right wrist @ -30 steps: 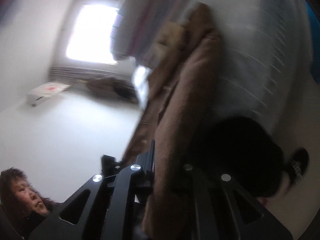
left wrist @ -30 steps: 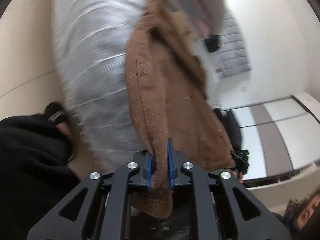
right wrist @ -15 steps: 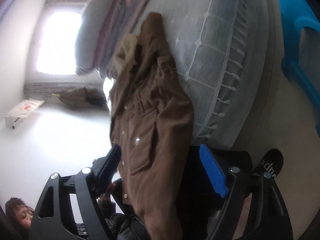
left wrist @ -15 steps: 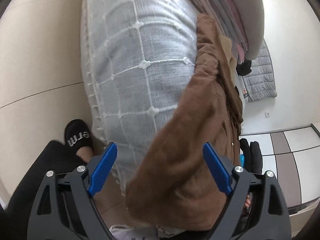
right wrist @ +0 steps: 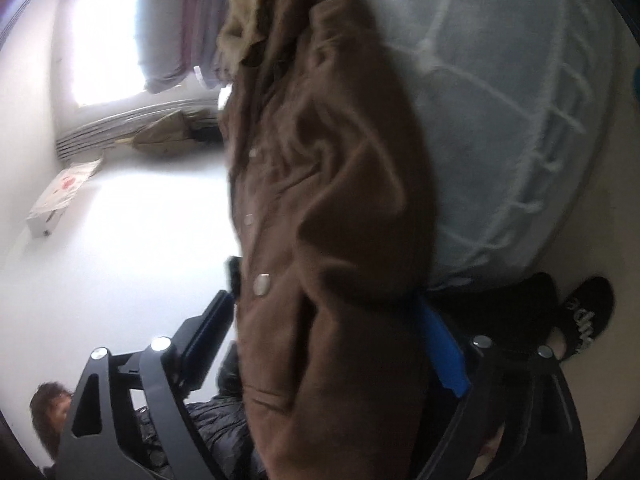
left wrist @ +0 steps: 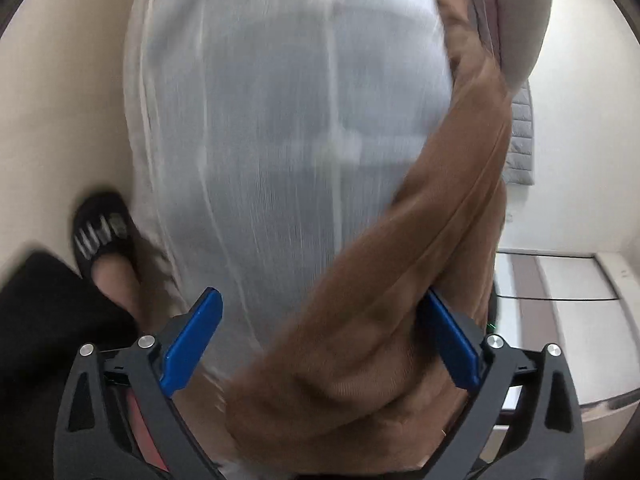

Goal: Fold large clothes

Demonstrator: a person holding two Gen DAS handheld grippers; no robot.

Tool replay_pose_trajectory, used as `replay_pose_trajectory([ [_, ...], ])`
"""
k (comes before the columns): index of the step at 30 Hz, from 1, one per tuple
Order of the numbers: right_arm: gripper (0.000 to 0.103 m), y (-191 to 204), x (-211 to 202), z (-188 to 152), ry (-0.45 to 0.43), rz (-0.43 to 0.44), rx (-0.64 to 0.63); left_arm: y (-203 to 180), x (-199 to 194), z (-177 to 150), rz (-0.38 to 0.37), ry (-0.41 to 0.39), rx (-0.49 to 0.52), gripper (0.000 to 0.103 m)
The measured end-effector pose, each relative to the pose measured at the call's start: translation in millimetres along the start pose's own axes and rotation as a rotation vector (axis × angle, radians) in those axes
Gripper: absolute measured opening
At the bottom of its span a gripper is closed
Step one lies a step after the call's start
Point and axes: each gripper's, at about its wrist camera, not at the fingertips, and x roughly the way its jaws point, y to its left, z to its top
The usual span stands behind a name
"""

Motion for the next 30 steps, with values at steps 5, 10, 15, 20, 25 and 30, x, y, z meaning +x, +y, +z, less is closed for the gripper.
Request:
replay_pose_trajectory([
  [5, 0.089, 23.3, -8.8, -21.9, 0.025, 0.04, -0.074, 10.9, 6.7, -45.0, -0.056, 0.08, -0.053, 0.095],
  [10, 0.09, 31.9, -28.4, -36.3, 0.028, 0.059, -0.084, -32.3, 23.4, -76.3, -0.008, 0.215, 0.134, 0.095],
  [15, 0.09, 41.2, -23.1, -39.8, 0.056, 0.035, -0.093, -30.5, -29.3, -41.9, 0.025, 0.02, 0.095, 0.095],
  [20, 0.094, 65.1, -8.1, -40.3, 0.08, 0.038, -0.131, -42.0, -72.4, -16.5, 0.022, -0.086, 0.098, 0.095],
  [25, 0.096, 71.0, 6.7, -41.7, 0.126, 0.01, -0.143, -39.7, -40.5, 11.9, 0.065, -0.043, 0.116, 0.095],
  [30, 0.096, 62.7, 5.7, -39.0, 0.14, -0.006, -0.111, -5.2, 1.5, 35.0, -0.063, -0.008, 0.059, 0.095],
])
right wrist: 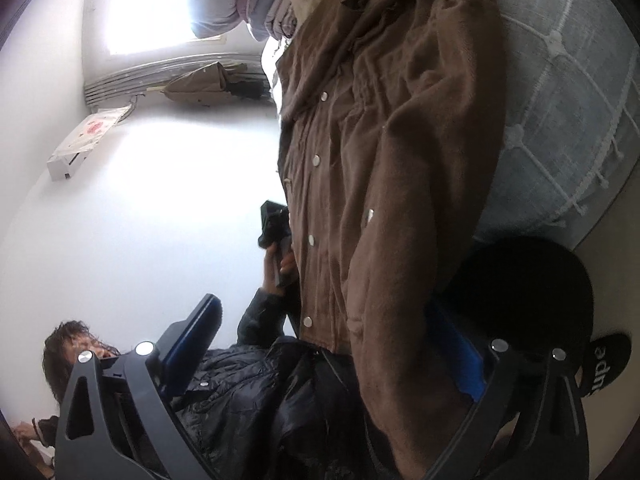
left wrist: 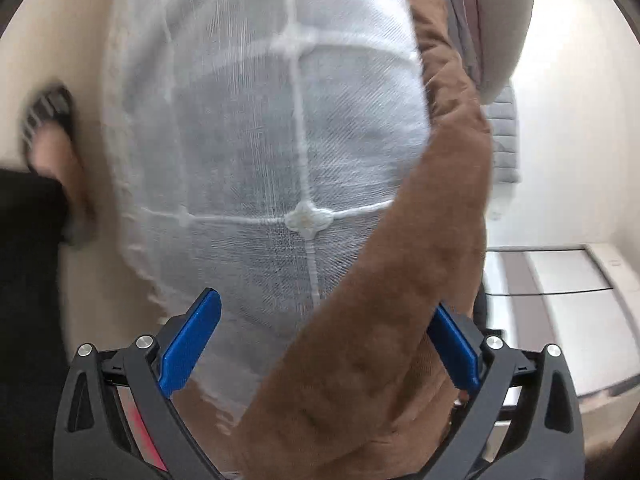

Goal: Fold large clothes

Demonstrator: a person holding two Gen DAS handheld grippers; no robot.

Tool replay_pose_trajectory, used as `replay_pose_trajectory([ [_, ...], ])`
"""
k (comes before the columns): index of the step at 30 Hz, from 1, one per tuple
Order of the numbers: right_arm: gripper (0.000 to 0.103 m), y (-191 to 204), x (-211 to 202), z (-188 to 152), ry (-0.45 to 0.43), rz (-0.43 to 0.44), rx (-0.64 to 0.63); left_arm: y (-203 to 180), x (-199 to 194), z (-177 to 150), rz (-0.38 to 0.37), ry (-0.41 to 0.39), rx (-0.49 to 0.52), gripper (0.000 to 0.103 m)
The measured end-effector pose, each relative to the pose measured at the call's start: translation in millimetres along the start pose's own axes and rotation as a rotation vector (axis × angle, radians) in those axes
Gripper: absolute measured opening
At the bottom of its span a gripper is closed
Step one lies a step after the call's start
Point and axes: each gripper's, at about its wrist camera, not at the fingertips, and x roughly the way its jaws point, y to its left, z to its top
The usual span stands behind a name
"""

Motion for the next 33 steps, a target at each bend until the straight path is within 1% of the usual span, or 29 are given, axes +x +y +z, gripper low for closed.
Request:
replay_pose_trajectory([
  [1, 0.096, -3.0, -0.1, -0.4, 0.004, -0.007, 0.007, -0.3, 6.8, -1.0, -0.039, 0.036, 0.006, 0.095],
  [3, 0.096, -8.2, 0.1, 1.2, 0.008, -0.009, 0.019, -14.0, 17.6, -11.2, -0.104, 0.125, 0.074, 0.095],
  [4, 0.096, -12.1, -2.0, 0.9, 0.008, -0.006, 0.024, -17.9, 20.7, -19.0, -0.123, 0.157, 0.1, 0.095],
  [5, 0.096, -16.4, -2.0, 0.8, 0.008, 0.0, 0.031, -17.8, 29.3, -31.9, -0.144, 0.233, 0.114, 0.095],
  [6, 0.096, -20.3, -2.6, 0.1, 0.009, 0.003, 0.037, -19.2, 40.1, -48.7, -0.122, 0.312, 0.14, 0.095],
  [7, 0.096, -24.9, -1.3, -0.7, 0.01, 0.001, 0.044, -24.0, 48.7, -65.2, -0.09, 0.368, 0.182, 0.095],
  [8, 0.097, -28.5, -1.1, -2.0, 0.01, -0.005, 0.047, -29.2, 52.0, -75.5, -0.09, 0.392, 0.212, 0.095],
  [9, 0.097, -31.7, -1.7, -4.0, 0.012, -0.018, 0.053, -35.6, 53.2, -84.2, -0.113, 0.406, 0.232, 0.095],
  [10, 0.097, -36.2, 0.5, -5.8, 0.015, -0.049, 0.063, -39.2, 51.6, -86.7, -0.123, 0.395, 0.242, 0.095],
  [11, 0.096, -39.1, 2.2, -7.5, 0.023, -0.076, 0.068, -41.8, 48.0, -86.9, -0.132, 0.365, 0.234, 0.095],
  [12, 0.096, -44.0, 6.9, -9.2, 0.05, -0.096, 0.085, -40.8, 46.5, -85.2, -0.136, 0.349, 0.216, 0.095],
  [13, 0.096, -48.6, 13.8, -12.7, 0.077, -0.142, 0.098, -37.6, 44.3, -82.9, -0.134, 0.326, 0.193, 0.094],
  [14, 0.096, -51.3, 19.1, -15.5, 0.093, -0.181, 0.104, -32.4, 41.3, -79.7, -0.112, 0.293, 0.167, 0.094],
  [15, 0.097, -49.8, 20.6, -16.1, 0.085, -0.183, 0.093, -27.4, 38.7, -77.9, -0.096, 0.273, 0.14, 0.087],
  [16, 0.098, -46.4, 19.6, -17.7, 0.067, -0.16, 0.077, -23.0, 34.7, -76.2, -0.086, 0.25, 0.111, 0.069],
  [17, 0.098, -43.9, 19.0, -19.6, 0.057, -0.147, 0.064, -21.2, 34.0, -76.4, -0.086, 0.238, 0.091, 0.064],
  [18, 0.097, -40.1, 17.9, -22.1, 0.039, -0.136, 0.037, -22.7, 32.4, -76.6, -0.084, 0.229, 0.092, 0.054],
  [19, 0.097, -36.9, 15.5, -25.3, 0.008, -0.119, 0.011, -30.0, 28.8, -79.0, -0.075, 0.214, 0.117, 0.041],
  [20, 0.097, -34.7, 14.8, -27.1, -0.007, -0.106, 0.001, -35.2, 27.8, -81.0, -0.052, 0.206, 0.131, 0.037],
  [21, 0.095, -30.5, 14.8, -28.8, -0.028, -0.103, -0.014, -43.2, 25.7, -83.0, -0.026, 0.198, 0.155, 0.029],
  [22, 0.093, -26.8, 12.9, -32.0, -0.052, -0.1, -0.035, -49.5, 25.0, -85.6, -0.009, 0.192, 0.171, 0.025],
  [23, 0.088, -22.4, 11.5, -35.9, -0.077, -0.109, -0.056, -56.1, 23.0, -87.2, 0.02, 0.183, 0.183, 0.023],
  [24, 0.07, -19.4, 10.8, -39.3, -0.096, -0.132, -0.068, -62.8, 20.8, -88.5, 0.045, 0.174, 0.198, 0.018],
  [25, 0.054, -14.7, 10.7, -41.8, -0.121, -0.175, -0.077, -69.3, 20.0, -87.4, 0.062, 0.168, 0.207, 0.015],
  [26, 0.031, -11.5, 9.3, -46.5, -0.153, -0.22, -0.08, -74.6, 14.3, -86.8, 0.091, 0.156, 0.222, 0.014],
  [29, 0.023, 2.4, 12.7, -59.9, -0.226, -0.267, -0.089, -103.6, 11.5, -89.8, 0.175, 0.119, 0.283, 0.012],
  [31, 0.02, 12.9, 16.6, -64.1, -0.272, -0.257, -0.091, -117.2, 9.8, -89.8, 0.236, 0.09, 0.3, 0.012],
  [33, 0.018, 22.5, 16.9, -62.0, -0.31, -0.232, -0.09, -132.3, 9.8, -93.2, 0.263, 0.066, 0.329, 0.011],
])
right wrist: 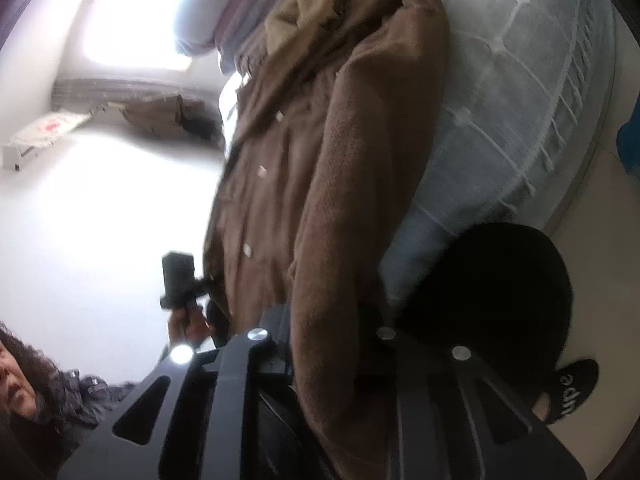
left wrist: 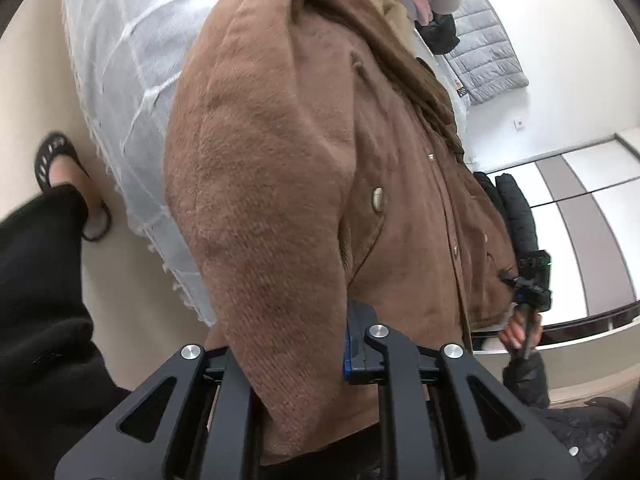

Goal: Fold large clothes

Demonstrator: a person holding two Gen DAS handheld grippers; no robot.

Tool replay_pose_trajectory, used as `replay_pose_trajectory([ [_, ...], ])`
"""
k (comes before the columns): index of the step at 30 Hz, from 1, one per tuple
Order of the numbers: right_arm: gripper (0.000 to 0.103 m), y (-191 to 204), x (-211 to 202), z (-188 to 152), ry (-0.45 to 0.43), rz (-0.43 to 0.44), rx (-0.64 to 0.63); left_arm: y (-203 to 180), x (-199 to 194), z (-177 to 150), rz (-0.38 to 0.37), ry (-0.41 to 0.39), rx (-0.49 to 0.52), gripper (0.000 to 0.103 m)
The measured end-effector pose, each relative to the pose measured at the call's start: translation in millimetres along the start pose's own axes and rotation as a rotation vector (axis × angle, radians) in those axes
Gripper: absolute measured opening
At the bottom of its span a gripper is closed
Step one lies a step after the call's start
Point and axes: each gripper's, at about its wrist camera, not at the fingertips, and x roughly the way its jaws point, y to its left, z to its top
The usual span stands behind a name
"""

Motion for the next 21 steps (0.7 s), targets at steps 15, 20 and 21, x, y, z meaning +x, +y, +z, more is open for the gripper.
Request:
replay_pose_trajectory([
  [15, 0.014, 20.0, -53.5, -25.9, -0.247, 0.32, 0.05, -58.1, -76.1, -10.3, -0.158, -0.168, 0.1, 0.01],
  [20, 0.014, -11.3, -41.1, -21.2, -0.156, 0.226, 0.078, -41.7, -66.3, -15.1, -0.107, -0.125, 0.094, 0.01],
  [21, 0.014, -24.0, -38.2, -20.4, -0.146, 0.193, 0.102, -35.7, -63.1, -14.2, -0.095, -0.115, 0.075, 0.01],
])
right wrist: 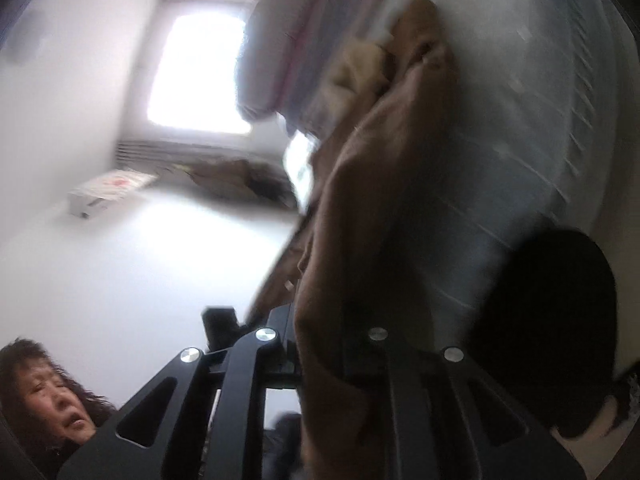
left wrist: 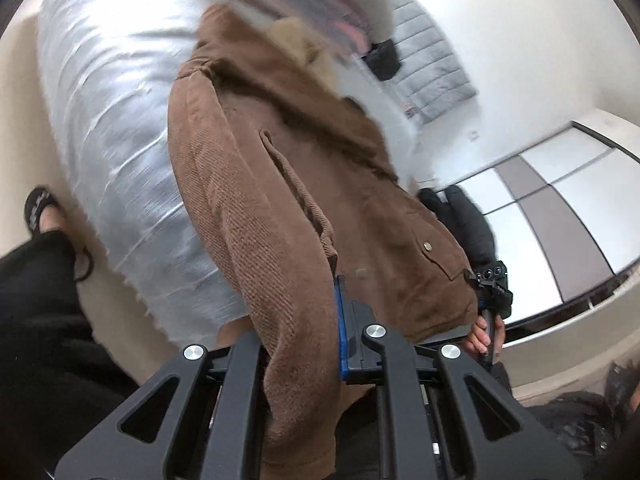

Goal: Fold large clothes

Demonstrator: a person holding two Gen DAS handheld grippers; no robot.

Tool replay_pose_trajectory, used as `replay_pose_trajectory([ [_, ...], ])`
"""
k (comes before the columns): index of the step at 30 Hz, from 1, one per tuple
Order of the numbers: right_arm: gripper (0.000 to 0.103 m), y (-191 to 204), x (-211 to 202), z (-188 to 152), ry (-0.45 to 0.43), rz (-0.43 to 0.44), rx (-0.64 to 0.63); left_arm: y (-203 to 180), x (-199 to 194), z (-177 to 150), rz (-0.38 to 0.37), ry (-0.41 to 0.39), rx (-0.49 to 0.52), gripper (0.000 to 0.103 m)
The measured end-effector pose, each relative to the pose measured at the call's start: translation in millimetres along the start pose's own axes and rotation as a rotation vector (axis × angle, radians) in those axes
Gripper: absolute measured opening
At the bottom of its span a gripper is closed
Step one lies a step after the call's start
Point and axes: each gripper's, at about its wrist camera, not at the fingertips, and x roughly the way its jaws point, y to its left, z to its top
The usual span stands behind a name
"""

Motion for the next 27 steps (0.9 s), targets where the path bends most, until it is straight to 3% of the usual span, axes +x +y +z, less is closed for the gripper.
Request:
replay_pose_trajectory([
  [4, 0.019, -36.2, 0.6, 2.8, 0.036, -0.017, 0.069, 28.8, 15.6, -13.1, 0.036, 0.028, -0.064, 0.009],
  [5, 0.026, -39.5, 1.3, 2.6, 0.051, -0.035, 0.068, 32.5, 17.7, -16.1, 0.035, 0.03, -0.07, 0.009],
  [6, 0.042, -41.1, 4.1, 2.3, 0.069, -0.042, 0.065, 35.3, 18.6, -17.8, 0.038, 0.028, -0.073, 0.009],
  [8, 0.063, -40.9, 12.4, 2.0, 0.098, -0.074, 0.068, 38.3, 19.8, -19.1, 0.034, 0.025, -0.069, 0.009],
  [12, 0.064, -40.0, 34.5, 0.2, 0.152, -0.165, 0.023, 46.9, 22.1, -15.8, 0.009, 0.046, -0.116, 0.016],
  [14, 0.063, -35.8, 41.0, -0.2, 0.181, -0.148, 0.001, 56.5, 25.7, -17.1, 0.001, 0.06, -0.162, 0.037],
  [15, 0.048, -35.2, 44.7, 1.2, 0.175, -0.149, -0.004, 60.4, 27.2, -18.1, 0.0, 0.063, -0.186, 0.058],
  [16, 0.038, -36.3, 45.4, 1.1, 0.161, -0.157, 0.01, 64.6, 28.0, -19.2, 0.003, 0.059, -0.207, 0.064],
  [17, 0.023, -36.2, 46.0, 0.0, 0.143, -0.154, 0.022, 68.7, 29.6, -20.3, -0.005, 0.055, -0.219, 0.064],
  [18, 0.017, -35.5, 47.0, -0.5, 0.126, -0.156, 0.027, 70.1, 30.2, -20.7, -0.014, 0.056, -0.22, 0.064],
  [20, 0.014, -28.2, 49.1, -5.7, 0.089, -0.165, 0.027, 70.9, 31.5, -21.5, 0.001, 0.055, -0.212, 0.025],
  [21, 0.013, -23.5, 49.6, -7.2, 0.076, -0.149, 0.032, 73.6, 33.2, -22.1, 0.0, 0.065, -0.225, 0.012],
  [24, 0.012, 0.9, 52.5, -13.1, 0.037, -0.084, 0.014, 71.7, 31.4, -22.4, 0.005, 0.052, -0.231, 0.01],
  [27, 0.011, 26.9, 54.3, -12.8, 0.003, -0.011, -0.012, 55.3, 19.9, -20.5, -0.048, 0.005, -0.226, 0.01],
])
